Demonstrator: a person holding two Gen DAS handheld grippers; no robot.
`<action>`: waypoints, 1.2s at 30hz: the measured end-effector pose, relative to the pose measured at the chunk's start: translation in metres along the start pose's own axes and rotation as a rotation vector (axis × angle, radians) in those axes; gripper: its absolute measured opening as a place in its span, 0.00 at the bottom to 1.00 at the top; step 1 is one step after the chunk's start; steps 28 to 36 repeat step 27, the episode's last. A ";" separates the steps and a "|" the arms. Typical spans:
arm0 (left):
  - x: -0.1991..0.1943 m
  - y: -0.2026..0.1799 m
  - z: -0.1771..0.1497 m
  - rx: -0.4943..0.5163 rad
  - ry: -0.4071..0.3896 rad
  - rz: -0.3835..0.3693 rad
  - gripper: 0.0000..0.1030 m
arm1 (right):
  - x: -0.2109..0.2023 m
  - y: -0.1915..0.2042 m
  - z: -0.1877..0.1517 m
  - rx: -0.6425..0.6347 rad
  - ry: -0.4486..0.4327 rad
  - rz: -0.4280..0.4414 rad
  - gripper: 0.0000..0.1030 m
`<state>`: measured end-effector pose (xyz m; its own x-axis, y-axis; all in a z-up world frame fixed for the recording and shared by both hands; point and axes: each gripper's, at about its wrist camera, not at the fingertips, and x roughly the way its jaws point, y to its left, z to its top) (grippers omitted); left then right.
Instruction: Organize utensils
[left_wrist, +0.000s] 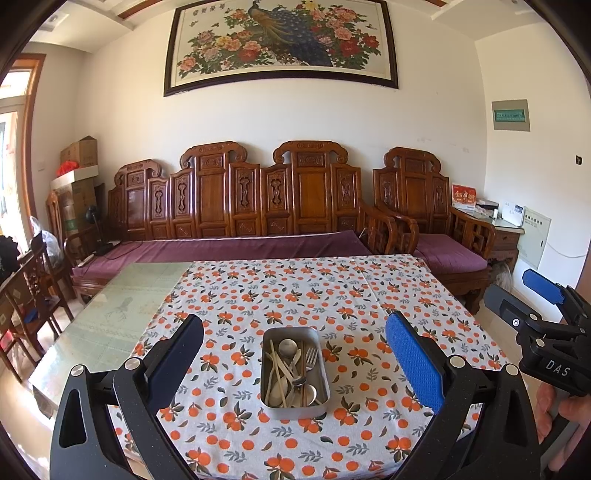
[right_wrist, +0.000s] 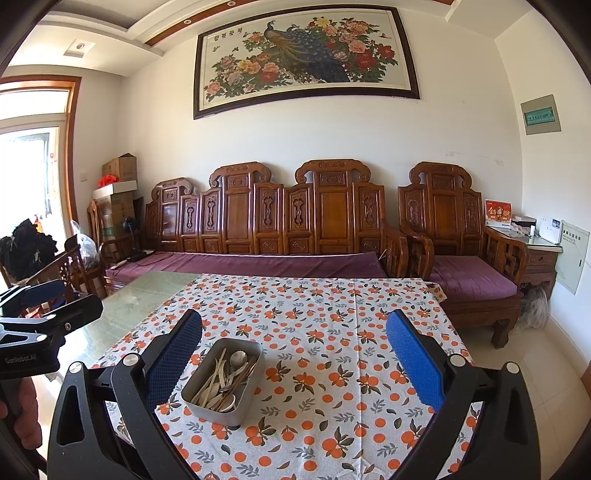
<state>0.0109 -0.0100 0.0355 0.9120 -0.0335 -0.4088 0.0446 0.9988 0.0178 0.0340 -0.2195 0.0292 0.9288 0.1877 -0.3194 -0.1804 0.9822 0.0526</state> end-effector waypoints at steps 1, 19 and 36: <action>0.000 0.000 0.000 0.001 -0.003 0.002 0.92 | 0.000 0.000 -0.001 0.000 0.000 0.000 0.98; -0.001 -0.001 -0.001 0.003 -0.009 0.005 0.92 | 0.000 0.000 -0.002 0.004 -0.001 0.001 0.98; 0.001 0.001 -0.002 -0.004 0.000 0.005 0.92 | -0.001 0.000 -0.001 0.004 -0.001 0.000 0.98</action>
